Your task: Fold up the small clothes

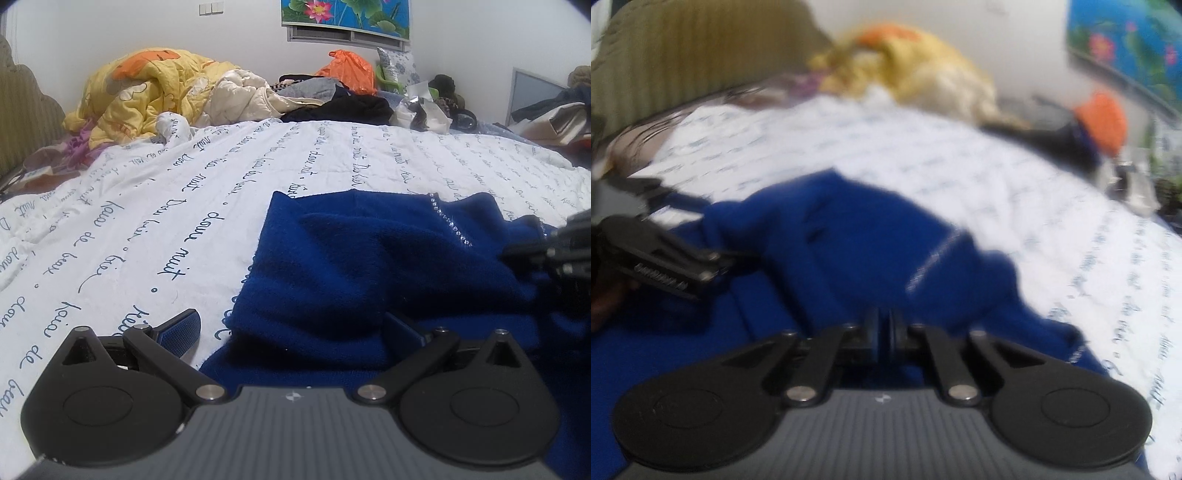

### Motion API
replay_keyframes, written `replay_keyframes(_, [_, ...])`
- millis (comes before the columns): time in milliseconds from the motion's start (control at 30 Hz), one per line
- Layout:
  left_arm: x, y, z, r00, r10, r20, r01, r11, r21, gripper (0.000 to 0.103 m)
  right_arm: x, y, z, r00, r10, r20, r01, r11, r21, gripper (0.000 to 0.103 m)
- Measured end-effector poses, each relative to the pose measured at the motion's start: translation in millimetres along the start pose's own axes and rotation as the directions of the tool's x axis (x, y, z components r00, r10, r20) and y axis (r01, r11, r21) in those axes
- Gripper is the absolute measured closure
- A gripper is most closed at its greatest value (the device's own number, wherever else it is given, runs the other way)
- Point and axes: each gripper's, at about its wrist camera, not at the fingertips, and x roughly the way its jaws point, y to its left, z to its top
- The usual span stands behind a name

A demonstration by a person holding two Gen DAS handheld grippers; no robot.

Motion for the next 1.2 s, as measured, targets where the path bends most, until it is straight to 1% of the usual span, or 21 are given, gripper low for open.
replay_keyframes(100, [-0.3,-1.3,0.4,1.000,0.005,0.003,-0.005,1.000,0.007,0.000,3.9,-3.8,0.4,0.993,-0.118,0.022,0.116,0.991,0.063,0.099])
replay_keyframes(200, [-0.6,-1.2,0.5,1.000,0.008,0.005,-0.008,1.000,0.011,0.000,17.6,-2.8,1.5,0.973,-0.228,-0.026,0.229,0.969,0.091,0.099])
replay_keyframes(267, [-0.6,-1.2,0.4,1.000,0.006,0.004,-0.006,1.000,0.009,0.000,22.7,-3.5,0.4,0.962,-0.268,-0.058,0.273,0.957,0.100,0.098])
replay_keyframes(333, [-0.4,-0.6,0.4,1.000,0.002,0.002,-0.002,1.000,0.003,0.000,10.7,-6.6,-1.8,0.956,-0.291,-0.032,0.292,0.944,0.154,0.098])
replay_keyframes(400, [-0.3,-0.2,0.2,1.000,-0.001,0.000,0.001,1.000,-0.001,0.000,-8.5,-10.8,-4.3,0.961,-0.275,0.006,0.265,0.931,0.250,0.097])
replay_keyframes(467, [-0.4,-0.4,0.3,1.000,0.001,0.001,-0.001,1.000,0.001,0.000,-23.2,-15.5,-8.7,0.981,-0.193,0.026,0.174,0.932,0.318,0.097])
replay_keyframes(500, [-0.4,-0.3,0.4,1.000,0.002,0.002,-0.002,1.000,0.003,0.000,-24.9,-16.1,-12.0,0.989,-0.151,0.010,0.139,0.933,0.331,0.097])
replay_keyframes(533, [-0.3,-0.5,-0.1,1.000,0.003,0.003,-0.003,1.000,0.004,0.000,-22.1,-15.5,-15.9,0.992,-0.124,-0.030,0.127,0.934,0.333,0.096])
replay_keyframes(567, [-0.1,-0.6,-0.2,1.000,0.004,0.003,-0.004,1.000,0.005,0.000,-17.0,-15.2,-20.4,0.990,-0.118,-0.080,0.137,0.938,0.318,0.096])
replay_keyframes(600, [0.1,-0.5,-0.3,1.000,0.004,0.003,-0.004,1.000,0.005,0.000,-19.0,-12.9,-24.1,0.990,-0.132,-0.052,0.141,0.947,0.290,0.096])
replay_keyframes(667, [0.1,-0.3,-0.5,1.000,0.001,0.001,-0.001,1.000,0.002,0.000,-26.7,-8.5,-23.6,0.981,-0.181,-0.075,0.195,0.940,0.282,0.094])
replay_keyframes(700, [0.7,0.4,-0.6,1.000,-0.004,-0.002,0.004,1.000,-0.003,0.000,-32.4,-7.7,-21.9,0.969,-0.228,-0.099,0.247,0.923,0.295,0.092])
replay_keyframes(733, [1.1,1.8,-0.3,1.000,-0.013,-0.007,0.013,1.000,-0.011,0.000,-40.1,-5.8,-21.6,0.957,-0.272,-0.106,0.291,0.908,0.301,0.084])
replay_keyframes(767, [1.1,3.9,0.0,1.000,-0.025,-0.012,0.025,1.000,-0.016,0.000,-51.5,-1.8,-23.0,0.951,-0.297,-0.088,0.310,0.901,0.304,0.078])
replay_keyframes(800, [-1.2,6.4,-0.4,0.999,-0.039,-0.019,0.038,0.999,-0.018,0.000,-65.1,2.2,-26.5,0.950,-0.306,-0.062,0.310,0.898,0.312,0.058])
replay_keyframes(833, [-5.5,9.1,-2.1,0.998,-0.051,-0.025,0.050,0.999,-0.014,0.000,-78.1,4.4,-32.6,0.952,-0.304,-0.036,0.299,0.898,0.322,0.028])
replay_keyframes(867, [-12.8,11.7,-5.0,0.998,-0.063,-0.028,0.063,0.998,-0.007,0.001,-92.8,11.1,-39.6,0.954,-0.301,-0.008,0.287,0.899,0.330,0.018])
replay_keyframes(900, [-21.6,15.0,-8.3,0.997,-0.079,-0.027,0.079,0.997,-0.001,0.001,-107.4,17.2,-47.8,0.955,-0.297,0.017,0.275,0.901,0.335,0.015])
replay_keyframes(967, [-44.5,21.5,-18.3,0.993,-0.119,-0.009,0.119,0.992,0.034,0.000,-132.6,27.7,-62.7,0.956,-0.294,0.021,0.269,0.900,0.342,0.015])
replay_keyframes(1067, [-76.9,33.2,-33.4,0.991,-0.134,0.014,0.132,0.987,0.090,0.000,-165.7,39.7,-86.8,0.960,-0.279,0.012,0.254,0.889,0.382,0.015])
replay_keyframes(1200, [-106.9,57.1,-44.5,0.986,-0.168,-0.010,0.168,0.981,0.102,0.000,-200.1,45.4,-118.6,0.972,-0.233,-0.003,0.209,0.864,0.458,0.015])
